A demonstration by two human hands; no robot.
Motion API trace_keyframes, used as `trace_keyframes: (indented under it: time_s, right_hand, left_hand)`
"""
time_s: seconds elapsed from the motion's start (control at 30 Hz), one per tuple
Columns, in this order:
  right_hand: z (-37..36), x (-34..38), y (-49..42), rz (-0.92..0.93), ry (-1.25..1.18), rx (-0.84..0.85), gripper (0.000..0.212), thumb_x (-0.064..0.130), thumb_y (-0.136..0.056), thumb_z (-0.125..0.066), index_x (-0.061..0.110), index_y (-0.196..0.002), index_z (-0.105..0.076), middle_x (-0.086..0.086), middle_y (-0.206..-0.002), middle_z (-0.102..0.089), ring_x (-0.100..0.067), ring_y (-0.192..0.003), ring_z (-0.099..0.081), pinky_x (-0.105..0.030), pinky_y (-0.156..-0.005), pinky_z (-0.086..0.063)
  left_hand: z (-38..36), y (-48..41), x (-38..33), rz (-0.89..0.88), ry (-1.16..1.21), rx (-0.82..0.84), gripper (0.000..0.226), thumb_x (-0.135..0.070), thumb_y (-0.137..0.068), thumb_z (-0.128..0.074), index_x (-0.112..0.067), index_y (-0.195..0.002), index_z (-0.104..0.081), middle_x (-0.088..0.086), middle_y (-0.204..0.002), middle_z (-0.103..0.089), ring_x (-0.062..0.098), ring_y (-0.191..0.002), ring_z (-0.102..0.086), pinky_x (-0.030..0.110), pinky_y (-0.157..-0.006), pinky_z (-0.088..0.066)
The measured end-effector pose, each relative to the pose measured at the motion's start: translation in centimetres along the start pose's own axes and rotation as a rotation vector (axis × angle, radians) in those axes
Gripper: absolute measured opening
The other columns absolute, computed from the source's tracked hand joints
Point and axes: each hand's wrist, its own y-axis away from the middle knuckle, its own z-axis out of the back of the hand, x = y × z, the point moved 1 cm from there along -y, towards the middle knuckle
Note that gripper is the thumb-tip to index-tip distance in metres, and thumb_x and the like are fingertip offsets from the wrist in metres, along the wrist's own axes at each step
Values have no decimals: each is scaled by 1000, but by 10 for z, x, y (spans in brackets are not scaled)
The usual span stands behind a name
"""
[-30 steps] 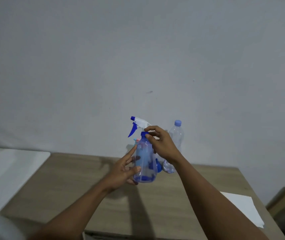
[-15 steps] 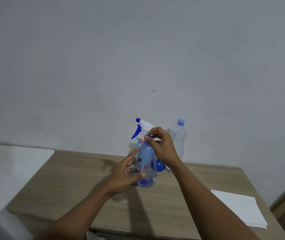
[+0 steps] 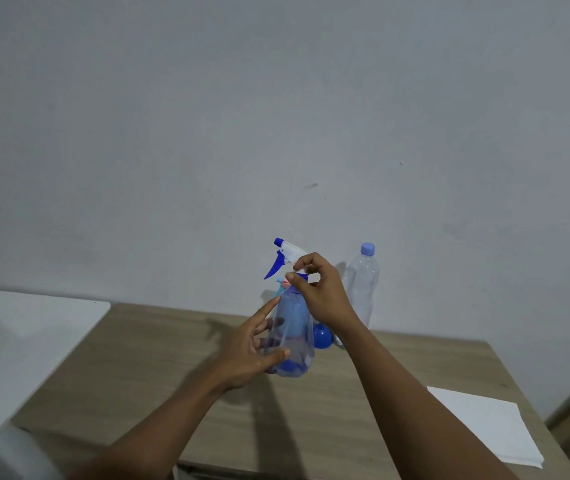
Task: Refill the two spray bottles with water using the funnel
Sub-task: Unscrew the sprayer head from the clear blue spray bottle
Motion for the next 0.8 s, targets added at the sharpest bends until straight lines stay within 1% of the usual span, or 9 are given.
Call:
trace_keyframes:
  time_s: [0.13, 0.3, 0.4, 0.47, 0.57, 0.63, 0.7, 0.73, 0.8]
  right_hand:
    - [0, -4, 0, -19, 34, 25, 16, 16, -93, -69, 13, -106, -60, 7, -104, -61, -18, -102, -61, -35, -80, -61]
    - [1, -4, 1, -54, 51, 55, 20, 15, -94, -67, 16, -114, -62, 4, -113, -61, -19, -107, -60, -28, -83, -60]
    - [3, 0, 4, -82, 17, 56, 18, 12, -95, -65, 19, -112, -63, -2, -118, -62, -21, -108, -61, -25, -77, -60]
    - [4, 4, 7, -105, -48, 69, 20, 9, -97, -61, 22, -112, -62, -4, -118, -64, -23, -103, -65, -22, -66, -57]
    - [6, 10, 9, -126, -70, 87, 22, 12, -98, -61, 23, -117, -59, -2, -118, -64, -24, -100, -66, -22, -59, -54]
    - [5, 12, 9, -90, -17, 92, 23, 20, -96, -66, 24, -117, -59, 4, -114, -63, -21, -103, -64, -26, -66, -60]
    - [3, 13, 9, -58, 34, 89, 22, 23, -94, -68, 25, -114, -60, 5, -110, -63, -21, -102, -63, -35, -78, -62]
    - [3, 12, 9, -51, 48, 84, 21, 23, -94, -68, 25, -113, -60, 2, -109, -64, -22, -101, -63, -38, -81, -62]
    - [4, 12, 10, -58, 51, 77, 20, 20, -95, -67, 26, -112, -59, -3, -111, -63, -21, -96, -65, -40, -79, -61]
  left_hand:
    - [1, 1, 3, -14, -3, 1, 89, -16, -81, -81, -46, -148, -31, -13, -140, -51, 17, -119, -61, 47, -81, -62]
    - [4, -1, 6, -34, -25, -1, 89, -18, -81, -82, -44, -150, -31, -7, -144, -51, 19, -122, -61, 45, -84, -61]
    - [5, 1, 8, -48, -22, -4, 89, -19, -80, -82, -46, -148, -32, -8, -144, -53, 19, -123, -61, 47, -86, -61]
    - [5, 2, 8, -57, -23, -12, 90, -20, -79, -83, -46, -148, -32, -7, -143, -53, 18, -122, -62, 47, -85, -61]
    - [4, 4, 9, -61, -17, -28, 90, -17, -80, -83, -44, -149, -32, -7, -142, -54, 13, -119, -64, 44, -84, -62]
    - [3, 6, 9, -67, -10, -25, 89, -15, -81, -81, -44, -149, -32, -7, -142, -54, 12, -119, -63, 45, -85, -61]
    - [3, 7, 7, -72, -21, -17, 88, -14, -82, -80, -44, -149, -31, -8, -142, -53, 12, -120, -63, 43, -86, -61]
    - [2, 7, 7, -75, -29, -14, 88, -13, -83, -80, -44, -149, -31, -8, -143, -53, 12, -119, -63, 42, -85, -61]
    - [3, 8, 7, -71, -34, -7, 87, -13, -83, -79, -44, -149, -31, -10, -142, -52, 14, -118, -63, 42, -83, -62]
